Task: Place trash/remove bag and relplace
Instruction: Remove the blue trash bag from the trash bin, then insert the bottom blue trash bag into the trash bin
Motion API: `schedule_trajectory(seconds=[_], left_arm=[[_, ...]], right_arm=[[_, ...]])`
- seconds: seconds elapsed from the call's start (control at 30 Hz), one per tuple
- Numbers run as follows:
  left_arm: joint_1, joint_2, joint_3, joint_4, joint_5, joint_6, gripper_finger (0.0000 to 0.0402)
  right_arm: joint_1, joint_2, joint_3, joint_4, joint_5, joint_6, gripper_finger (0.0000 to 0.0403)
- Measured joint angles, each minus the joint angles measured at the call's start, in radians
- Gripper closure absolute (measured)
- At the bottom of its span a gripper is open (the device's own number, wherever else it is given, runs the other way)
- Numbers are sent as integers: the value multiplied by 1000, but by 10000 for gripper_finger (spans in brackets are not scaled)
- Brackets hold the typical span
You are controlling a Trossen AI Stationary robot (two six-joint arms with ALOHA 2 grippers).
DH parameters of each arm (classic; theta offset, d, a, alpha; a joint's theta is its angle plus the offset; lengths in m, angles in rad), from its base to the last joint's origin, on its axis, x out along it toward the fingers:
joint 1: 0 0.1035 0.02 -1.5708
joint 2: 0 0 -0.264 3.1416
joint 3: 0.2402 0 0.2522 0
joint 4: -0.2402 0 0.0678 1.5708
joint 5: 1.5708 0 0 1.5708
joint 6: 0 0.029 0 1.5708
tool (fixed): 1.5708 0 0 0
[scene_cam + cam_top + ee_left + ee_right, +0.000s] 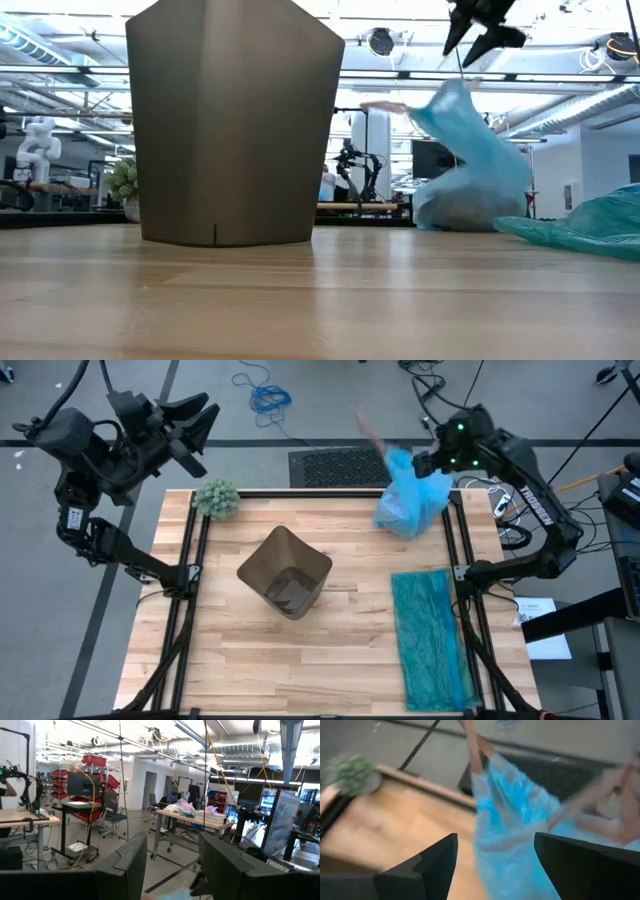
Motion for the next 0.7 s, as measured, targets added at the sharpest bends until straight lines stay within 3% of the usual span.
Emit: schedule_trajectory(seconds=[0.2,0.3,0.5,0.7], left_arm=[[0,0,0,0,-23,21,228],[1,0,0,-1,-37,20,228],[1,0,0,-12,-38,18,241],[30,-1,0,-107,-55,-41,282]], right_arm=[[16,-1,123,-284,-327,61,160],[85,-1,144,-436,-420,99,189],[297,-15,121,-456,-445,231,252],[501,-17,30,-461,-378,392,261]])
